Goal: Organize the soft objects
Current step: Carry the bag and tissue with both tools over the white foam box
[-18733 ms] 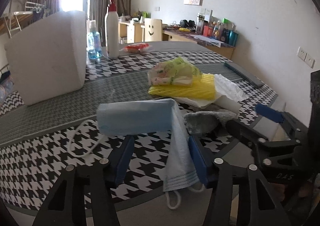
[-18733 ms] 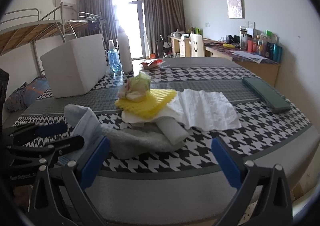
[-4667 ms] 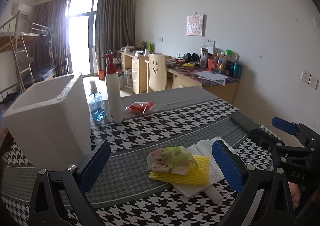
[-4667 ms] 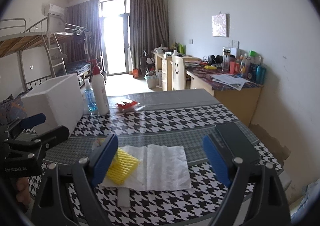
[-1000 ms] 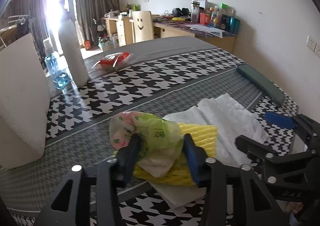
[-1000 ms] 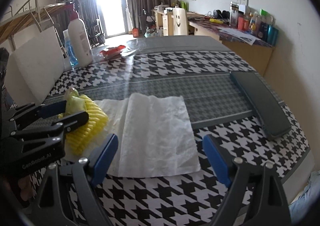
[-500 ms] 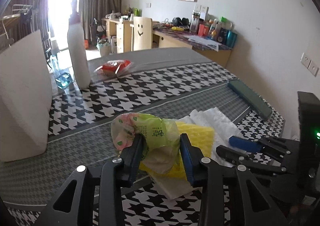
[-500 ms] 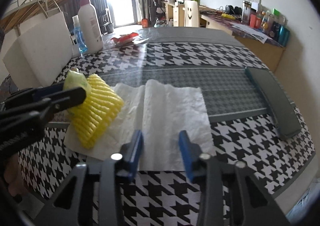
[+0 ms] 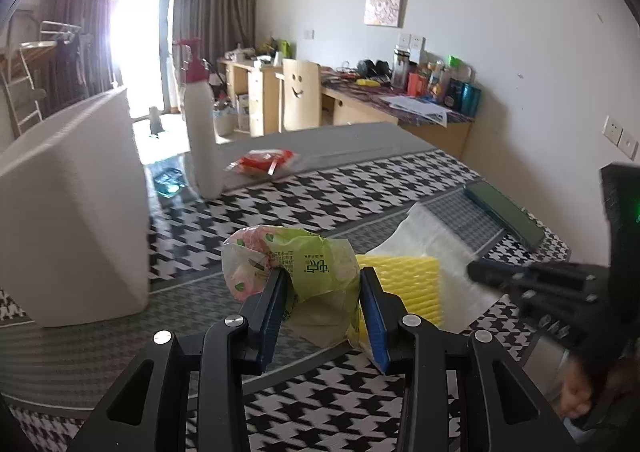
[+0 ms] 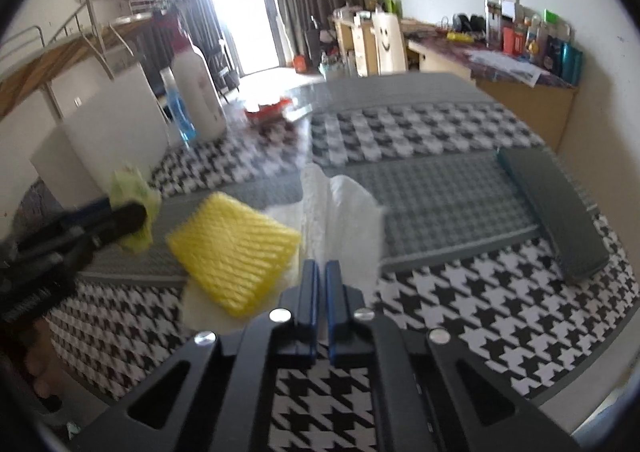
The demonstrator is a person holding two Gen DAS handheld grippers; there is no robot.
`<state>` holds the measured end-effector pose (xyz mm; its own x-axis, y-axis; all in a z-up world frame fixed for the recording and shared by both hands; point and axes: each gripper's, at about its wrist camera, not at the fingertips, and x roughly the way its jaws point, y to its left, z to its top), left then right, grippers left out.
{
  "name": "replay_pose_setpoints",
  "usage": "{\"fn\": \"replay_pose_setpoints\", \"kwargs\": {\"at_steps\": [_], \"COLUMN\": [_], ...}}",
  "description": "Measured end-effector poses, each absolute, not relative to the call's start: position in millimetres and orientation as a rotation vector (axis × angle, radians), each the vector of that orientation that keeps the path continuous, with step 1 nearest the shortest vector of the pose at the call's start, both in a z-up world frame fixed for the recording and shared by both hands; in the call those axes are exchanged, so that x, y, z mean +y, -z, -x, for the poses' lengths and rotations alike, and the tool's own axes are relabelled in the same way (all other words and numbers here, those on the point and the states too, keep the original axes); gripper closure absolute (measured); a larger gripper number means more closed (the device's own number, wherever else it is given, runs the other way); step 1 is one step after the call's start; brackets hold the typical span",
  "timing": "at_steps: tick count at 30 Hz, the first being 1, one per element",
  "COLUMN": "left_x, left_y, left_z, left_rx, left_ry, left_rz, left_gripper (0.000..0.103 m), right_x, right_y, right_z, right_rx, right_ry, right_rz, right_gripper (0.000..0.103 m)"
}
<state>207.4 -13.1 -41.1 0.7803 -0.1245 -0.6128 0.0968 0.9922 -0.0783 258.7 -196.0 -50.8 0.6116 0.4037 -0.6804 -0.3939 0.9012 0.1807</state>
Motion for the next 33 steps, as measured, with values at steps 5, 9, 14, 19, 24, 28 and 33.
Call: {"fn": "replay_pose_setpoints", "kwargs": {"at_steps": [5, 9, 14, 19, 24, 28, 33], "left_x": [-1.5, 4.4, 11.7, 16.7, 23.4, 29.7, 35.9], "left_y": [32.7, 24.5, 12.8, 3.1, -5.2, -11.9, -17.8], "left_z": [-198.5, -190.7, -176.9, -161.5, -147.6, -139.5, -133.1], "left_rx": [0.637, 0.609, 0.572, 0.531, 0.501, 0.473, 0.458], "left_ry": [0.101, 0.09, 0.087, 0.08, 0.067, 0.051, 0.038], "left_rz": [0.051, 0.051, 0.049, 0.027, 0.024, 0.018, 0.009], "left_gripper": [0.064, 0.064, 0.064, 0.064, 0.064, 0.064, 0.064], "right_x": [-197.8, -197.5, -196.9, -192.8, -184.3, -178.8, -169.0], "right_y": [21.9, 3.6, -15.5, -25.7, -32.4, -40.4, -46.3], "right_z": [-249.7, -243.7, -235.7, -228.7, -222.2, -214.9, -212.0], "right_rx": [0.706, 0.662, 0.604, 0.573, 0.546, 0.517, 0.502], "right_ry": [-0.46, -0.449, -0.457, -0.476, -0.487, -0.511, -0.533], "right_rz": [-0.035, -0.038, -0.054, -0.069, -0.061, -0.046, -0.036], "right_gripper": [0.097, 0.097, 0.097, 0.097, 0.097, 0.097, 0.097]}}
